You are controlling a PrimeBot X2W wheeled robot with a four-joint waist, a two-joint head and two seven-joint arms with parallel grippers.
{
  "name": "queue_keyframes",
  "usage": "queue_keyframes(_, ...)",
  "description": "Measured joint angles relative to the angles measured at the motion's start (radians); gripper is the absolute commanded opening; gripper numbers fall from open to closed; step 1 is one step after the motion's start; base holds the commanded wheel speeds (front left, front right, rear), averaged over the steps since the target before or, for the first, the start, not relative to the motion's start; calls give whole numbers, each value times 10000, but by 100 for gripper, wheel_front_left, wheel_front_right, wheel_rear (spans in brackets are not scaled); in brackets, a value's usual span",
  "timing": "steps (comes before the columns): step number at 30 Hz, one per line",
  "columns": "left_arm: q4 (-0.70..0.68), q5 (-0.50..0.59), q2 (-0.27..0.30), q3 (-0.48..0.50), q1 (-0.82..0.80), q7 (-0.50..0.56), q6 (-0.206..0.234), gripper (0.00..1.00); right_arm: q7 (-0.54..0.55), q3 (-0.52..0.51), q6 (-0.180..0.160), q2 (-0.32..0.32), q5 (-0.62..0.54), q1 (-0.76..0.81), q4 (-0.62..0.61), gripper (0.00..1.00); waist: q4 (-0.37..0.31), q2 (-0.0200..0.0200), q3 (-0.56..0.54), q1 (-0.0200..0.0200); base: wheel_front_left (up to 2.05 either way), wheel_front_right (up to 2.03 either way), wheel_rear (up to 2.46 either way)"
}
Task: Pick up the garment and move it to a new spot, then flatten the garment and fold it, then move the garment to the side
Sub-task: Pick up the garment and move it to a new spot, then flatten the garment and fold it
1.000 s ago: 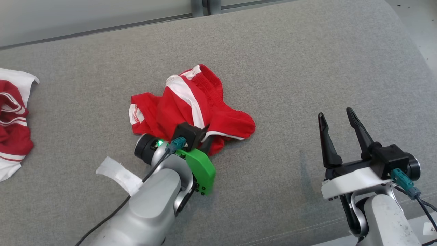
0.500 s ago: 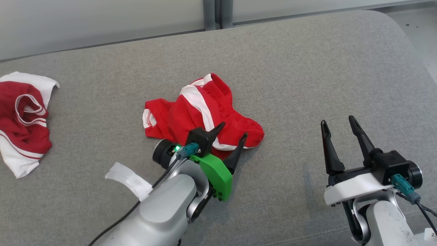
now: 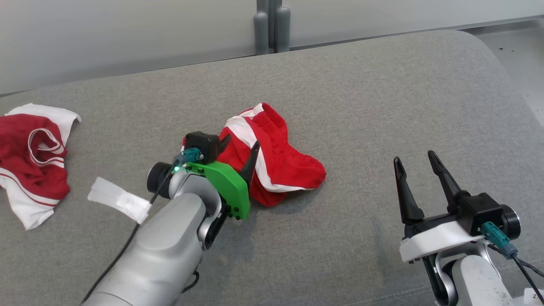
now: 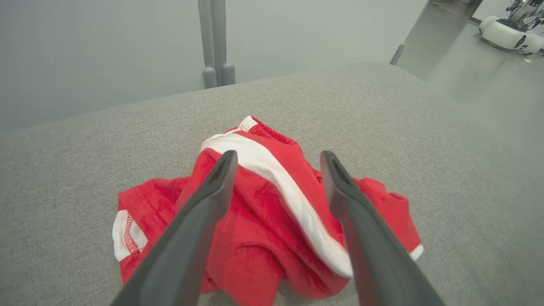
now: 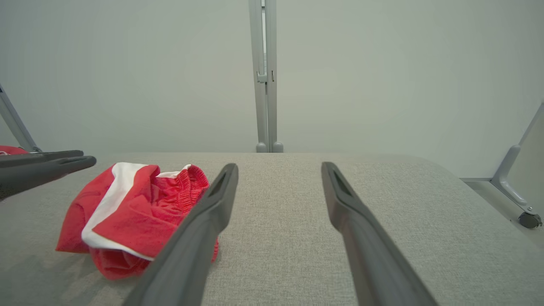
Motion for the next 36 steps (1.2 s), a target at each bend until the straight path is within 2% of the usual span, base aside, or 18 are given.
queue_keyframes(10,1565,-441,318,485,-1138,639,-236,100,0,-25,0,-4,-73,-72,-105,100,-615,1,346,0,0,0,0)
queue_keyframes(20,2920,-1070,368,1009,-2036,1250,-328,100,0,-52,0,-8,-58,-350,-224,100,-1148,1,1118,0,0,0,0)
queue_keyframes(27,3438,-1287,211,895,-2127,1973,-662,100,0,-117,0,-6,-56,-472,-253,100,-1336,1,1496,1,0,0,0)
queue_keyframes(28,3469,-1296,186,867,-2127,2082,-725,91,0,-132,0,-8,-56,-472,-253,100,-1327,1,1511,2,0,0,0)
queue_keyframes(29,3478,-1306,153,844,-2127,2173,-754,78,0,-136,0,-8,-56,-472,-253,100,-1307,1,1514,2,0,0,0)
queue_keyframes(30,3478,-1317,115,826,-2127,2215,-813,54,0,-136,0,-6,-58,-472,-253,100,-1283,1,1511,1,0,0,0)
queue_keyframes(32,3461,-1379,44,807,-2127,2266,-871,31,0,-138,0,-6,-58,-477,-249,100,-1230,1,1496,1,0,0,0)
queue_keyframes(33,3434,-1390,10,786,-2127,2291,-907,13,0,-134,0,-6,-58,-480,-249,100,-1204,1,1487,1,0,0,0)
queue_keyframes(34,3396,-1394,-29,761,-2127,2289,-926,0,0,-121,0,-6,-59,-485,-251,100,-1178,1,1475,1,0,0,0)
queue_keyframes(36,3327,-1406,-63,731,-2127,2084,-965,0,0,-113,2,-4,-69,-498,-249,100,-1130,1,1448,1,0,0,0)
